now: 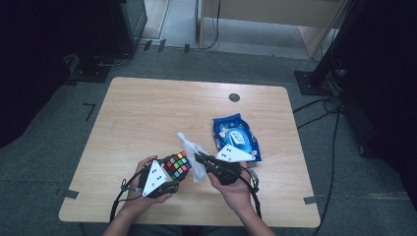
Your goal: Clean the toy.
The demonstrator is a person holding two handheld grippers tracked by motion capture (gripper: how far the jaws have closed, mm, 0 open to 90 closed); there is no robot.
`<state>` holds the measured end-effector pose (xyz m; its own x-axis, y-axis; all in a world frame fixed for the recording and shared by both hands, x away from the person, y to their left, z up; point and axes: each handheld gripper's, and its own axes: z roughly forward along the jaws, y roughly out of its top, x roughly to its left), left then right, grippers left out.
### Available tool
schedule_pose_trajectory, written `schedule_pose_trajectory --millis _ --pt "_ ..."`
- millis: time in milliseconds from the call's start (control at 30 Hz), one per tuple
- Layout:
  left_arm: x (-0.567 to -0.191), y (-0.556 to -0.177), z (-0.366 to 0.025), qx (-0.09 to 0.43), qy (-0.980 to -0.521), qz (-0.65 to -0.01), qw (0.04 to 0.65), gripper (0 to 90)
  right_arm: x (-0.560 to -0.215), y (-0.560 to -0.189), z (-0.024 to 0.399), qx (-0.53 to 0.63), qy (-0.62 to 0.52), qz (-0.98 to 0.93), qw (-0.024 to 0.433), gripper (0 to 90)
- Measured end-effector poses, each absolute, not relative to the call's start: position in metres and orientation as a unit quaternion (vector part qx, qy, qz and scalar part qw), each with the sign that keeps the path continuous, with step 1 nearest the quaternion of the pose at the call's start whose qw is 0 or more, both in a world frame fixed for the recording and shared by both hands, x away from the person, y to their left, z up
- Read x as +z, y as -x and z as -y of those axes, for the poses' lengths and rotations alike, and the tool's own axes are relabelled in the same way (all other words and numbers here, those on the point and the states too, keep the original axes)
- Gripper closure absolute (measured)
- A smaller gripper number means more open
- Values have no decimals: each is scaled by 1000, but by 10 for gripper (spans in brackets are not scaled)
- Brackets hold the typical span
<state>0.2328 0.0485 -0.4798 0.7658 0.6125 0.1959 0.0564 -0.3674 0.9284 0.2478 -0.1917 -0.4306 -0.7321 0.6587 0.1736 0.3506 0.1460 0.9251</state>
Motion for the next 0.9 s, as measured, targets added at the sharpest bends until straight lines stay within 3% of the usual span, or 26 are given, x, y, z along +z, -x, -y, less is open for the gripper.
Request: schedule_pose_trajectory --millis 233,467,533,667,900 --pt "-477 -227 -42 261 -783 -198 528 341 -423 -227 168 588 -282 -749 118 881" --pt "-471 -225 -44 255 -777 -196 542 341 -437 -237 175 574 -313 -742 148 874" --pt "-470 -226 -47 256 -774 -200 544 341 -449 -247 184 553 -335 -742 175 872" --pt "-467 -229 -52 254 -765 -210 553 341 -468 -259 196 517 -368 -751 184 872" --pt "-470 -233 -57 256 -767 -219 546 341 -454 -256 200 535 -364 -739 185 872"
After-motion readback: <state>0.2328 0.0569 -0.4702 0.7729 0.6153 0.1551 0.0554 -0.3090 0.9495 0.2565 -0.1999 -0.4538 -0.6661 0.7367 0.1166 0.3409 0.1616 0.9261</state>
